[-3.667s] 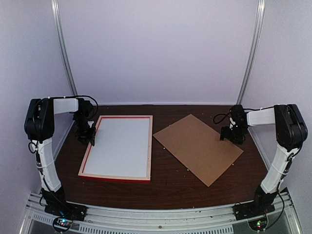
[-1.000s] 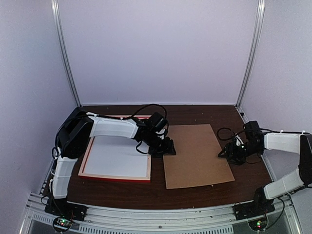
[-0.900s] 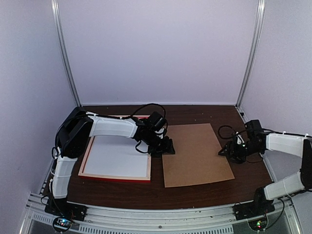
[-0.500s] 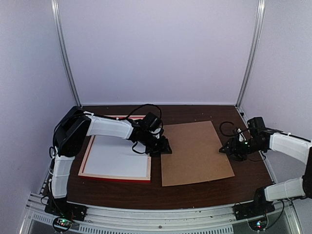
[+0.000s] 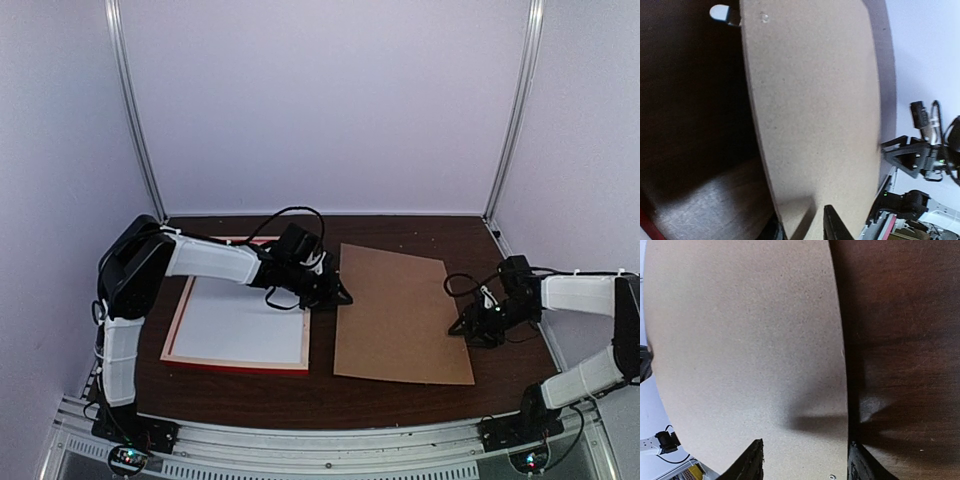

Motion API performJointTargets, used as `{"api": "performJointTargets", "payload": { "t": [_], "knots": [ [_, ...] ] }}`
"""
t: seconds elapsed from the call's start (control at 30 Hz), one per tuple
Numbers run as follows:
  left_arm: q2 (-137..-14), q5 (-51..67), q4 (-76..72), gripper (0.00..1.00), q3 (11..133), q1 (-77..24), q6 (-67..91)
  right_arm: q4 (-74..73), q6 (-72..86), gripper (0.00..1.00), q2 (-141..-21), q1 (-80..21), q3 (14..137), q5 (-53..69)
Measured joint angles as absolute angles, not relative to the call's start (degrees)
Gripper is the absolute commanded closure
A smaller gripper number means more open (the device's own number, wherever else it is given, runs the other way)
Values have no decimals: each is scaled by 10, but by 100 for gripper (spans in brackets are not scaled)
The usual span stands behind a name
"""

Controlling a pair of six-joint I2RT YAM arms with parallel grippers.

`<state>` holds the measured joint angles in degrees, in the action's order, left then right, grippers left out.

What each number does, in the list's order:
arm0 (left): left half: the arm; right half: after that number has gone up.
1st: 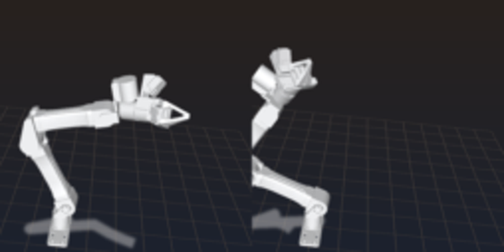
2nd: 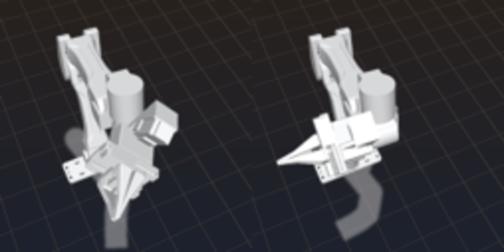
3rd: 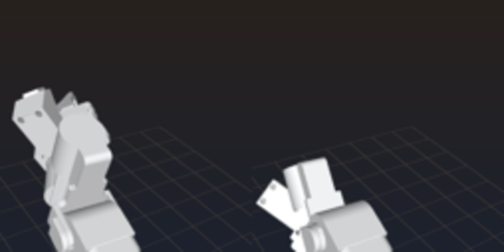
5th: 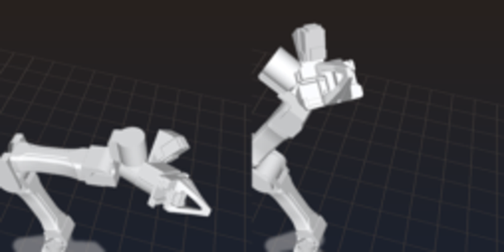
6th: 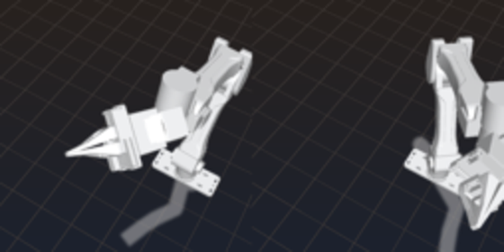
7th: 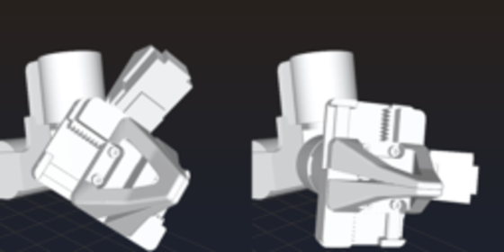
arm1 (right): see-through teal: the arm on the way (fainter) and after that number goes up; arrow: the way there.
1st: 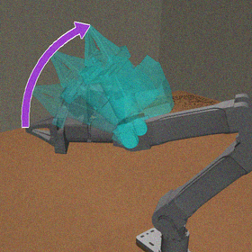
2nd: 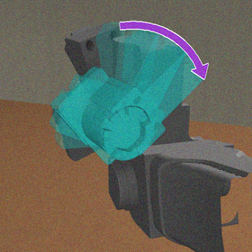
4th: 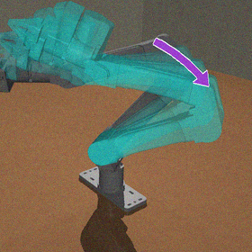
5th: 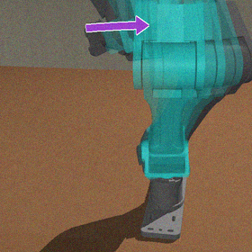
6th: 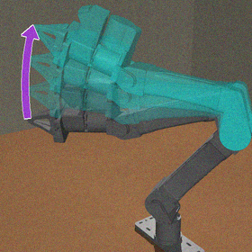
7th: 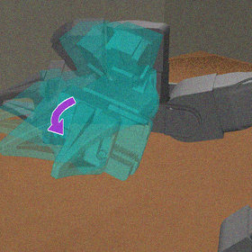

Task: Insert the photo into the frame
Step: Pick up the backboard from the center of the board.

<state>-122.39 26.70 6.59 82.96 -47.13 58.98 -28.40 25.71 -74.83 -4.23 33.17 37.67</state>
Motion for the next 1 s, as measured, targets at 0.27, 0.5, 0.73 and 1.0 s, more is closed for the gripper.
{"api": "performJointTargets", "payload": {
  "t": [0.27,0.5,0.73,1.0],
  "knots": [
    [-1206,331,-58,90,817,-467,638,-256,256,43,-770,-50,322,387],
    [-1205,362,-79,100,817,-465,662,-242,256,33,-777,-52,322,393],
    [-1161,370,25,100,831,-458,627,-246,248,26,-767,-55,335,403],
    [-1086,334,322,100,982,-428,467,-285,242,23,-718,-55,404,403]
  ]
}}
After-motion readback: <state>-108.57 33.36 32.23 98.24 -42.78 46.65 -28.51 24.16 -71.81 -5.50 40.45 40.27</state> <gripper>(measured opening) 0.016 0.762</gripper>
